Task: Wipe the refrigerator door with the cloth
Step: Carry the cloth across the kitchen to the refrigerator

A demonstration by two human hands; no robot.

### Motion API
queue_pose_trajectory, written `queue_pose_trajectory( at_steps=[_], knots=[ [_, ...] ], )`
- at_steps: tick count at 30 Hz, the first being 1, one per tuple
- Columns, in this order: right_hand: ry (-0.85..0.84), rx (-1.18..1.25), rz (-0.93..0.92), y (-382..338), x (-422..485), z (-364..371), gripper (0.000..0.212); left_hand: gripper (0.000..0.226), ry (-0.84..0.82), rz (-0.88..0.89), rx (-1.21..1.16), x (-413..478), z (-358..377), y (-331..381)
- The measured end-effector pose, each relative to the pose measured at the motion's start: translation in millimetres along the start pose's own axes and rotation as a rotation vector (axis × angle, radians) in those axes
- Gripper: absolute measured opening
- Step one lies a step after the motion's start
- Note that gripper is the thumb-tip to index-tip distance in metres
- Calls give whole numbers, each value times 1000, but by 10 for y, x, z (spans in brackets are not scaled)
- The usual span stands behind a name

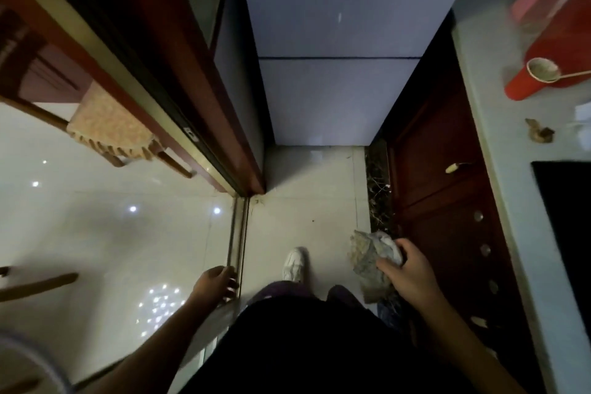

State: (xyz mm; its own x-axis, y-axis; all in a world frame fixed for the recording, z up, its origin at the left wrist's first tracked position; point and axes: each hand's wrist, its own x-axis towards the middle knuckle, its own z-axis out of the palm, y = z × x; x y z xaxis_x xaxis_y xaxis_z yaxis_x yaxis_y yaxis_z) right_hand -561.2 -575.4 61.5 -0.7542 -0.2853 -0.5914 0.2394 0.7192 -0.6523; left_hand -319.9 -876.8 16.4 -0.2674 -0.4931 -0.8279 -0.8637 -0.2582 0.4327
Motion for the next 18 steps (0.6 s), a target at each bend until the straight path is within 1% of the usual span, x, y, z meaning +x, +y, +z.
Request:
queue_pose_trajectory(
  at_steps=[5, 7, 9, 12, 15, 18],
  knots=[
    [118, 93, 54, -339, 442, -233, 22, 26, -61, 106, 79, 413, -38, 1148],
    [124, 125, 68, -454, 676, -317, 22, 26, -71, 137, 93, 549, -12, 1533],
    [111, 105, 74, -582, 960, -387, 20, 26, -81, 148, 90, 682, 10, 1830],
    [100, 87, 65, -800, 1431, -470, 23, 27, -69, 121, 110, 924, 41, 2108],
    [58, 85, 36, -1143, 1921, -546, 22, 27, -37, 53, 66, 1107, 10, 2311],
    [-36, 48, -5, -1570, 2423, -630, 21, 29, 26, -11, 19, 1183, -43, 2494]
  ],
)
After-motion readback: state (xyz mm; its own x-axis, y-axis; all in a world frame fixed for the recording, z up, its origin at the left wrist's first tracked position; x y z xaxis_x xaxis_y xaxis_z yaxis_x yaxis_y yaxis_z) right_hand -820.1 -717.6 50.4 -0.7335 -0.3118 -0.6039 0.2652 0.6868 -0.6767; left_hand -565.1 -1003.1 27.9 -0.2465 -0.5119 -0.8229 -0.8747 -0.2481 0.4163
